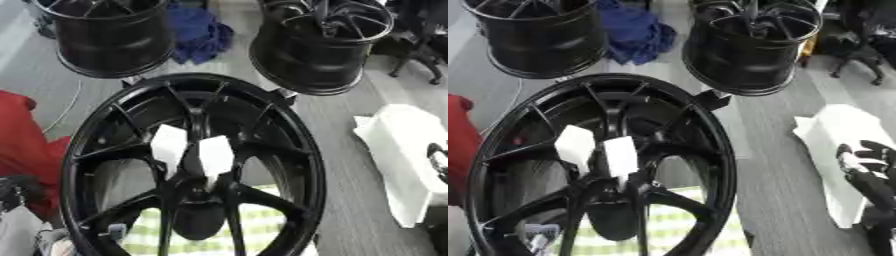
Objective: Pull the pin out of the wheel hub.
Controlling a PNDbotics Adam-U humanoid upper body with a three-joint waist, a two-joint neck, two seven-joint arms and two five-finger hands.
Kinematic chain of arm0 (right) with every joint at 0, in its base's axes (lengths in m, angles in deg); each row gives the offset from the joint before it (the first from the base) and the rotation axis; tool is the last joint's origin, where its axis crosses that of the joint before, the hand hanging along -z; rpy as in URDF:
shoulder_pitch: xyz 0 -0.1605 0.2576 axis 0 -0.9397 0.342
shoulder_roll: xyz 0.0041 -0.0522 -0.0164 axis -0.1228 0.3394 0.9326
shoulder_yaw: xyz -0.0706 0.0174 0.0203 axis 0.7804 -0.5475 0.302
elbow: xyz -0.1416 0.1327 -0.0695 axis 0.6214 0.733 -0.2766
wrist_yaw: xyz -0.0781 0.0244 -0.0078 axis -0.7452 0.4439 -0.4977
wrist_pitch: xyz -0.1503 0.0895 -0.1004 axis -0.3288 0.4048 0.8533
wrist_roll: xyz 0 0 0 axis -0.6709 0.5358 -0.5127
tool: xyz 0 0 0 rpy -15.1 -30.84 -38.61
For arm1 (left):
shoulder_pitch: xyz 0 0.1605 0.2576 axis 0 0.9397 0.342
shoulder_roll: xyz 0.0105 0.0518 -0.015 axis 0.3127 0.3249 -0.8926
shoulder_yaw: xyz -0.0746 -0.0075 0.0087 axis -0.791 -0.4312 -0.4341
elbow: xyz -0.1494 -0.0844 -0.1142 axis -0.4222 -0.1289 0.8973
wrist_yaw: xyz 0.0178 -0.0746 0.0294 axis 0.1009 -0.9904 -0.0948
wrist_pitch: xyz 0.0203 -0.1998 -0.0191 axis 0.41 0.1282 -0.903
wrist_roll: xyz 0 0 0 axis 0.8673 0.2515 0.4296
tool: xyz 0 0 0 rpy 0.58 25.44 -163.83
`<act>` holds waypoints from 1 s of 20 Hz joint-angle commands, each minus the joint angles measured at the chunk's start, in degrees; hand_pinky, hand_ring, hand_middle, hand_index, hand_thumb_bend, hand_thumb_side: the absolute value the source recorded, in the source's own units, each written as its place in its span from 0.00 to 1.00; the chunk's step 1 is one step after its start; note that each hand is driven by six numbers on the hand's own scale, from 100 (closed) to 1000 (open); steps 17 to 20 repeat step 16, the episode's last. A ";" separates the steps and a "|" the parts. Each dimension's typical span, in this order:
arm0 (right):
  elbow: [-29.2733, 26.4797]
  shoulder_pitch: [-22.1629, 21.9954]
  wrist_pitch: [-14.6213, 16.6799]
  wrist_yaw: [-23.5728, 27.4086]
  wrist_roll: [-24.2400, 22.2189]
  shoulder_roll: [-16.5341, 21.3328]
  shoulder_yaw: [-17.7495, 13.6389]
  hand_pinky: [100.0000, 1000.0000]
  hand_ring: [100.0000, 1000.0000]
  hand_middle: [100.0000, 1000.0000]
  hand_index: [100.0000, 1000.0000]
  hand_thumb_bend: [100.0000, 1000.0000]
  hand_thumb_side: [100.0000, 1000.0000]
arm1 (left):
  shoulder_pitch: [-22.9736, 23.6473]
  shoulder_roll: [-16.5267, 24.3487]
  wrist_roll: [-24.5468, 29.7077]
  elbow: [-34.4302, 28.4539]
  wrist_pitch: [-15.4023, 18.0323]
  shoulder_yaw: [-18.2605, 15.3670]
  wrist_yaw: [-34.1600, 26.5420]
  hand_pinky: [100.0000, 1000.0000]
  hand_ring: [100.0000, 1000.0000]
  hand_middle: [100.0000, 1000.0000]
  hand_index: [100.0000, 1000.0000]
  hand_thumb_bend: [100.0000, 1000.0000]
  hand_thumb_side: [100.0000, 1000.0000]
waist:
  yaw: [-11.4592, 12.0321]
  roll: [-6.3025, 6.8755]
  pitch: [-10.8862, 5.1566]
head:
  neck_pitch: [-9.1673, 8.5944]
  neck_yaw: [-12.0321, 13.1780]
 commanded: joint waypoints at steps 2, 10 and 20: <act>1.85 0.20 3.55 3.88 3.83 -0.15 2.80 0.64 0.71 0.68 0.83 0.14 0.46 | -0.53 0.79 0.45 -0.79 0.45 0.23 -0.10 0.66 0.64 0.58 0.76 0.00 0.86 | 0.12 0.17 -0.87 | -0.53 -0.28; 7.80 0.71 10.86 11.19 11.14 -0.42 6.65 0.64 0.70 0.66 0.82 0.13 0.46 | -0.61 0.63 0.45 -0.82 0.49 0.31 -0.01 0.66 0.64 0.58 0.76 0.00 0.86 | 0.23 0.24 -0.70 | -0.57 -0.24; 11.90 0.70 16.16 15.40 16.44 0.01 8.89 0.63 0.69 0.66 0.82 0.12 0.46 | -0.66 0.55 0.45 -0.83 0.46 0.32 0.06 0.66 0.64 0.58 0.76 0.00 0.86 | 0.38 0.19 -0.67 | -0.44 -0.30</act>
